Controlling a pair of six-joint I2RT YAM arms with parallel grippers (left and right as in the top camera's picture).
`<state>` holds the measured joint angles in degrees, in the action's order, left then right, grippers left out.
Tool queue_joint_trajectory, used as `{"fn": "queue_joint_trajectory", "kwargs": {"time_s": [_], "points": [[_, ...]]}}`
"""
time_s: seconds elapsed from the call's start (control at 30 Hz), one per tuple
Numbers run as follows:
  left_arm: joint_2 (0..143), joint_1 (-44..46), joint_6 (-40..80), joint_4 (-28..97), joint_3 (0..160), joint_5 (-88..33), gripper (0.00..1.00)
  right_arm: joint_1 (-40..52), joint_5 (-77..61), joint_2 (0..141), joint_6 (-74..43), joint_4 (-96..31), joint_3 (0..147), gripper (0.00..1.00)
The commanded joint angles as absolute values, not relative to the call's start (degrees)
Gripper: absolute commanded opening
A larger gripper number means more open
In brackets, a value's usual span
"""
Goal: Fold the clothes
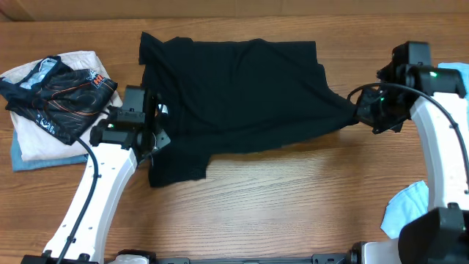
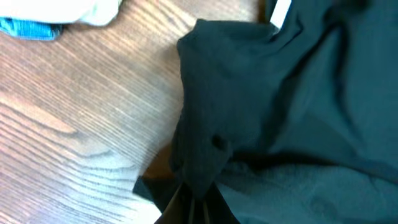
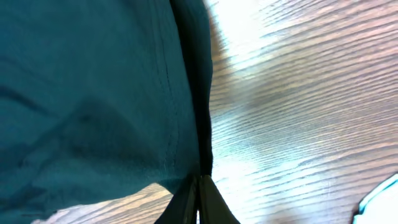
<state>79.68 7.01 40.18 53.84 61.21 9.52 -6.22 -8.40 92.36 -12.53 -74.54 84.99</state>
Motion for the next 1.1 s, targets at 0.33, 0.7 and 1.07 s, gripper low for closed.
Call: {"fn": "queue_joint_trajectory", "kwargs": {"time_s": [0.33, 0.7, 1.07], "points": [[79.3, 6.7, 38.5, 54.9, 62.4, 15.0, 0.04, -6.1, -7.1, 93.4, -11.4, -85.4, 85.4, 0.04], [79.3, 6.7, 38.5, 54.8, 62.4, 15.6, 0.05, -6.1, -6.1, 93.8, -11.3, -74.1, 85.4, 0.05], [79.3, 6.7, 38.5, 54.8, 62.4, 15.6, 0.07, -6.1, -6.1, 102.2, -12.4, -74.6, 84.6, 0.05]]}}
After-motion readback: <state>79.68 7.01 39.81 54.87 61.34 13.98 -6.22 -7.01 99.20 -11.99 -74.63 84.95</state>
